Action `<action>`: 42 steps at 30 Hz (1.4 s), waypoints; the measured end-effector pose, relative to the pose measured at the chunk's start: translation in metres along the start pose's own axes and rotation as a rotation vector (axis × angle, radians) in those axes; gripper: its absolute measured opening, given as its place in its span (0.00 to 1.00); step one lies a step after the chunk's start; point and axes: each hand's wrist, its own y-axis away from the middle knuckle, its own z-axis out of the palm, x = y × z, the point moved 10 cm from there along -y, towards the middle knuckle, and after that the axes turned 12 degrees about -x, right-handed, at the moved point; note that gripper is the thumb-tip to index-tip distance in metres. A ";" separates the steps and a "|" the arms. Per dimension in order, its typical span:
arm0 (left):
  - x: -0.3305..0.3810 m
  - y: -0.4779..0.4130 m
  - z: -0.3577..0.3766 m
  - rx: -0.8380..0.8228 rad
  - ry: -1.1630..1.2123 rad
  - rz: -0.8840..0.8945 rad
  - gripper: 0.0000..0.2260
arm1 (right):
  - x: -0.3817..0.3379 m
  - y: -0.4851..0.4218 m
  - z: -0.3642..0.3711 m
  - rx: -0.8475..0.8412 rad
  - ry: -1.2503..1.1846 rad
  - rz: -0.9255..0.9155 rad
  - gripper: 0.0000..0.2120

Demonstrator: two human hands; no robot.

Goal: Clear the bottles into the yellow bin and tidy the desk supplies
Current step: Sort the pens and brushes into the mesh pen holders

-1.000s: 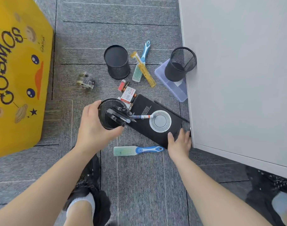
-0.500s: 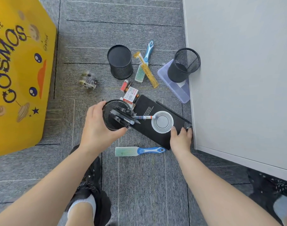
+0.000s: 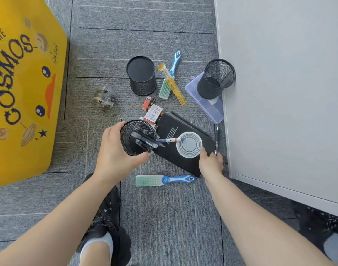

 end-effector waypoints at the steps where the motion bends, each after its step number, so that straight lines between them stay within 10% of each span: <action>1: 0.000 0.000 0.000 0.001 0.001 -0.001 0.43 | 0.000 0.004 -0.001 0.027 -0.068 -0.015 0.31; 10: 0.007 0.003 -0.001 -0.001 0.026 0.026 0.43 | -0.058 0.047 -0.047 0.279 0.038 -0.526 0.08; 18: -0.016 -0.012 -0.022 0.078 0.008 -0.011 0.42 | -0.137 -0.007 -0.003 0.024 0.300 -0.544 0.20; 42: -0.072 -0.018 -0.036 0.102 0.082 -0.133 0.43 | -0.188 -0.037 0.031 -0.095 0.798 -0.469 0.13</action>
